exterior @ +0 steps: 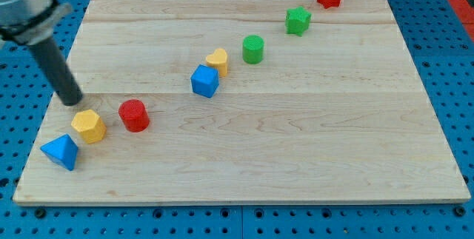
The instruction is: Move the red circle towards the bottom center of the board
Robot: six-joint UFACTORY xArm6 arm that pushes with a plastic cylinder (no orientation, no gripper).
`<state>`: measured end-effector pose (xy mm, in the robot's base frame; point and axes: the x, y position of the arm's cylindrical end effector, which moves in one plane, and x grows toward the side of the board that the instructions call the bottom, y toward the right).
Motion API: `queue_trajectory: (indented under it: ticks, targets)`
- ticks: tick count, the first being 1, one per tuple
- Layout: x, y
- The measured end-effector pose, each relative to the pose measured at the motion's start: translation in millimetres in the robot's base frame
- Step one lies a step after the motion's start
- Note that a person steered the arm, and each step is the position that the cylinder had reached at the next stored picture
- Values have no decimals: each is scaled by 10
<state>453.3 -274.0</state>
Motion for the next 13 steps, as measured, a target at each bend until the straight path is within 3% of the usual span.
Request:
queue_trajectory:
  ticks: [1,3,5,7,10,12,13]
  targets:
    - [203,-130]
    - [480,303]
    - [480,1372]
    - [390,1472]
    - [-106,1665]
    - [368,2519]
    - [363,2260]
